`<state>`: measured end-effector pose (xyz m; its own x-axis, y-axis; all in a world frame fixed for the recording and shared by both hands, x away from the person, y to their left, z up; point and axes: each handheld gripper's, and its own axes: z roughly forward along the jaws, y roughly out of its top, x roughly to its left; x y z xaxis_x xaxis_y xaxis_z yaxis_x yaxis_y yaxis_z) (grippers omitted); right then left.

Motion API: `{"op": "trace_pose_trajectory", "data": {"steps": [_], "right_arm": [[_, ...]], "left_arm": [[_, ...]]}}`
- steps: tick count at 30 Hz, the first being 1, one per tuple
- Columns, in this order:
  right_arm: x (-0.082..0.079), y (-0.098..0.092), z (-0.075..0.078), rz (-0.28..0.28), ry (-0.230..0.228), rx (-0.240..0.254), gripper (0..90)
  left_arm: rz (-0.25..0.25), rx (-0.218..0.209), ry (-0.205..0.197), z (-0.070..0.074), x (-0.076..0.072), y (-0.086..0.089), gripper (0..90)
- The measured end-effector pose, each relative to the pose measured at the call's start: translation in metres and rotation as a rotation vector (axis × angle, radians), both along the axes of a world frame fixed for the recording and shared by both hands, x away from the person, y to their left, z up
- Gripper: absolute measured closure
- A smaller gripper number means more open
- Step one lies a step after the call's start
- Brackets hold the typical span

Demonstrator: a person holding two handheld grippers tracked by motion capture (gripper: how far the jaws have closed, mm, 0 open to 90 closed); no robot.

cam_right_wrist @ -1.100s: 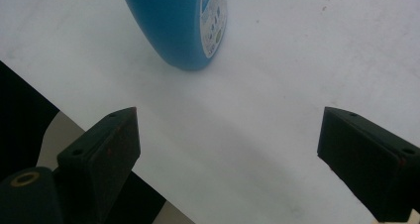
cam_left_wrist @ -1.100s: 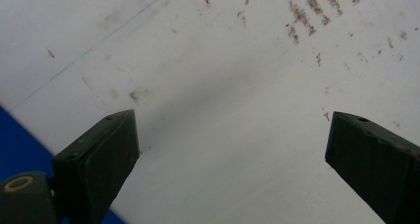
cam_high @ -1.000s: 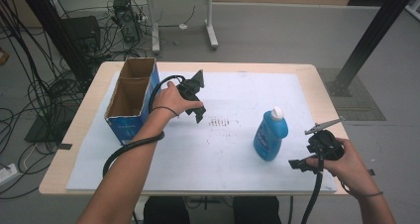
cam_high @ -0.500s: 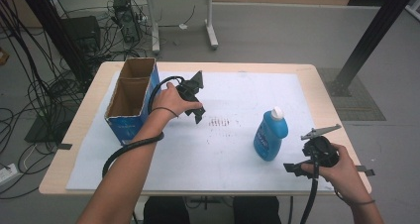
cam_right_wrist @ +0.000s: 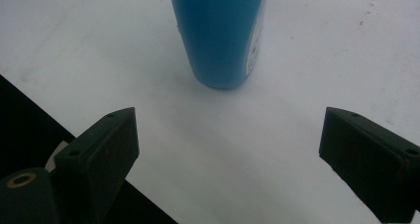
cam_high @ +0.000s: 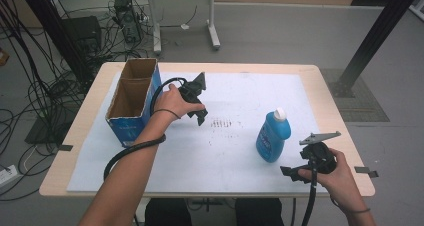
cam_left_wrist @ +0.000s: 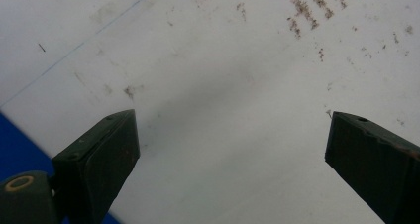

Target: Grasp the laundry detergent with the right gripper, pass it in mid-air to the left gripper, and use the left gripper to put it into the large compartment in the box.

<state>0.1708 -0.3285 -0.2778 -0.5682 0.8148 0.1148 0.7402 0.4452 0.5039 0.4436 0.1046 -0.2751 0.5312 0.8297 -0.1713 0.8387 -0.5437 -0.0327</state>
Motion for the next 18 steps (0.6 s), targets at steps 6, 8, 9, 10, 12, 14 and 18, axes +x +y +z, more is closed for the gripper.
{"op": "trace_pose_trajectory", "data": {"steps": [6, 8, 9, 10, 12, 14, 18], "right_arm": [[-0.005, 0.001, -0.005, -0.009, -0.025, 0.023, 6.4], [-0.005, 0.001, -0.006, -0.011, -0.030, 0.026, 6.0], [-0.006, 0.001, -0.007, -0.012, -0.035, 0.030, 6.1], [-0.006, 0.001, -0.008, -0.013, -0.037, 0.033, 5.8], [-0.008, 0.002, -0.010, -0.018, -0.051, 0.043, 5.8], [-0.010, 0.001, -0.012, -0.020, -0.063, 0.052, 5.5], [-0.013, 0.000, -0.015, -0.026, -0.086, 0.068, 5.3]], "left_arm": [[-0.002, 0.002, 0.005, -0.002, 0.000, 0.000, 7.0], [0.000, 0.003, 0.006, -0.003, 0.000, 0.000, 7.0], [0.000, 0.003, 0.007, -0.003, 0.000, 0.000, 7.0], [0.001, 0.000, 0.007, -0.003, 0.000, 0.000, 7.0], [0.000, -0.003, 0.007, -0.003, 0.000, 0.000, 7.1], [0.000, -0.002, 0.008, -0.003, 0.000, 0.000, 7.1], [-0.001, -0.002, 0.008, -0.003, 0.000, 0.000, 7.2]]}}
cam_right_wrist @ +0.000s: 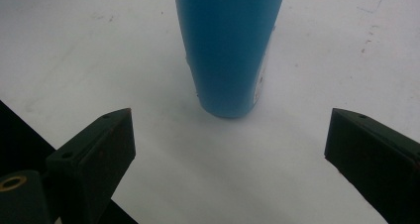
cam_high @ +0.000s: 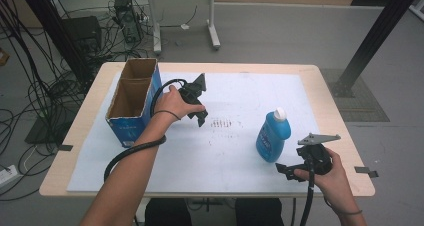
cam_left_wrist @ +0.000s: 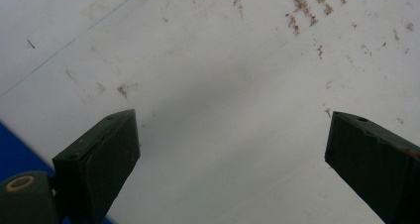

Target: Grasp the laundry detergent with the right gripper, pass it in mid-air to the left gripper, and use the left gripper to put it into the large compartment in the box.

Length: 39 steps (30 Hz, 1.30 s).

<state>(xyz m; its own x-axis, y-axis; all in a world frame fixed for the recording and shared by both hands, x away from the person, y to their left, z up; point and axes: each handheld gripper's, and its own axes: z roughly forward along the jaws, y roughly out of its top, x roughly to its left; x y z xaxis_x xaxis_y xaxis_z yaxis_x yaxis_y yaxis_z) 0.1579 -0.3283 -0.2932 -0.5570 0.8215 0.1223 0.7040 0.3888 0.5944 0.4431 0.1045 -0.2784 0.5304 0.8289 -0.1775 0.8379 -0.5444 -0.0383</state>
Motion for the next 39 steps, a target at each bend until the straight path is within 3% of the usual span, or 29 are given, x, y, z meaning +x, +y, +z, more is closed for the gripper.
{"op": "trace_pose_trajectory", "data": {"steps": [39], "right_arm": [[-0.034, -0.009, -0.051, -0.057, -0.192, 0.162, 4.0]], "left_arm": [[0.010, -0.014, -0.008, 0.001, -0.004, 0.006, 6.9]]}}
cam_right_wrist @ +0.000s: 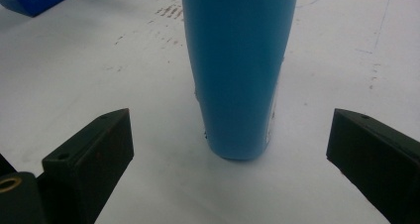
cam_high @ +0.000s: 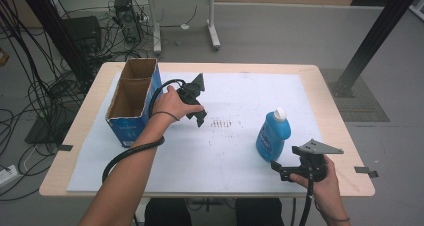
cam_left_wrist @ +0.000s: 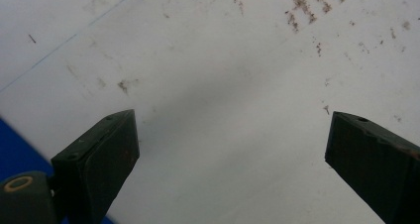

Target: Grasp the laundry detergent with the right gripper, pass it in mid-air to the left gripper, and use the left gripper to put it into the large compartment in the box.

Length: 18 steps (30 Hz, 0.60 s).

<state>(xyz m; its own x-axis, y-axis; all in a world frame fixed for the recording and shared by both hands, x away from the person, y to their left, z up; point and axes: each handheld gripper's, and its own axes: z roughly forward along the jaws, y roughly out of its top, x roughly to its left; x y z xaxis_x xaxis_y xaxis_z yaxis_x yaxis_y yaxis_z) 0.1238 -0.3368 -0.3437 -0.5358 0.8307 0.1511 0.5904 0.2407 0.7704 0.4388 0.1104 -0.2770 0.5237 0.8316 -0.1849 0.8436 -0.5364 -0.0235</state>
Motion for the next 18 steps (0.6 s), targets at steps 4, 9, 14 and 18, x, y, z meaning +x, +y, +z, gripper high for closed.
{"op": "trace_pose_trajectory", "data": {"steps": [4, 9, 14, 18], "right_arm": [[-0.003, 0.002, -0.005, -0.009, -0.016, 0.003, 4.0], [-0.006, 0.004, -0.010, -0.027, -0.031, 0.009, 4.0], [-0.010, 0.006, -0.016, -0.037, -0.059, 0.011, 3.9], [-0.012, 0.007, -0.019, -0.052, -0.078, 0.010, 3.7]], "left_arm": [[0.001, -0.006, -0.001, -0.001, -0.001, 0.000, 6.9], [0.001, -0.015, -0.002, -0.002, -0.001, 0.001, 7.0], [0.001, -0.014, -0.006, -0.001, -0.001, 0.000, 7.0], [0.000, -0.018, -0.006, -0.001, -0.002, 0.000, 7.1]]}}
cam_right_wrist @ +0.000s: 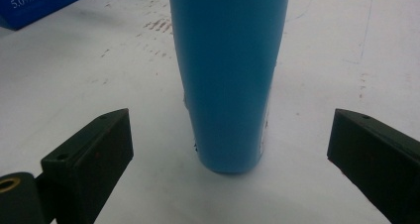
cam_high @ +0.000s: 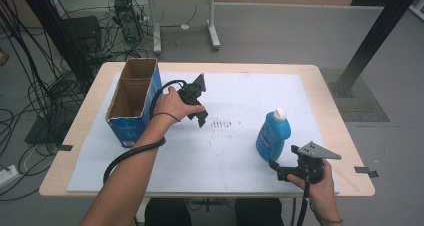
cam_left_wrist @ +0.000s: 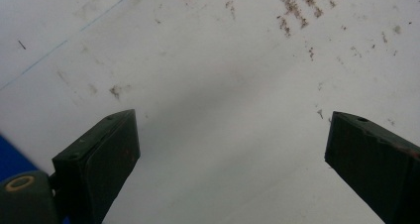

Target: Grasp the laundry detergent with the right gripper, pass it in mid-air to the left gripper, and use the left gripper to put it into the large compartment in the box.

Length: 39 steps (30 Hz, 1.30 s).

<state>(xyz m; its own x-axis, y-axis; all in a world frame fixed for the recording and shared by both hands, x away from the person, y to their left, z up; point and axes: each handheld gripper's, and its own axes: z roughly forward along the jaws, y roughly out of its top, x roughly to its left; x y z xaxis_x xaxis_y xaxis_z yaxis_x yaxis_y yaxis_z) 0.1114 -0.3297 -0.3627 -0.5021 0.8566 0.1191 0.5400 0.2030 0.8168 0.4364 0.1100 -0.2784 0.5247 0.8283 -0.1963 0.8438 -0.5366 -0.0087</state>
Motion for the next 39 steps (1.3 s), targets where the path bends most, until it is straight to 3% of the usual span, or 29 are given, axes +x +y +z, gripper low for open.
{"op": "trace_pose_trajectory", "data": {"steps": [10, 23, 39], "right_arm": [[-0.005, 0.002, -0.009, -0.019, -0.038, -0.008, 2.9], [-0.009, 0.005, -0.019, -0.002, -0.090, 0.007, 3.3], [-0.007, 0.006, -0.023, 0.012, -0.115, 0.020, 3.3]], "left_arm": [[0.003, 0.000, -0.002, -0.001, -0.001, 0.001, 7.1], [0.005, 0.001, -0.004, -0.003, -0.002, 0.001, 7.2], [0.011, 0.000, -0.002, -0.005, 0.000, 0.002, 7.1]]}}
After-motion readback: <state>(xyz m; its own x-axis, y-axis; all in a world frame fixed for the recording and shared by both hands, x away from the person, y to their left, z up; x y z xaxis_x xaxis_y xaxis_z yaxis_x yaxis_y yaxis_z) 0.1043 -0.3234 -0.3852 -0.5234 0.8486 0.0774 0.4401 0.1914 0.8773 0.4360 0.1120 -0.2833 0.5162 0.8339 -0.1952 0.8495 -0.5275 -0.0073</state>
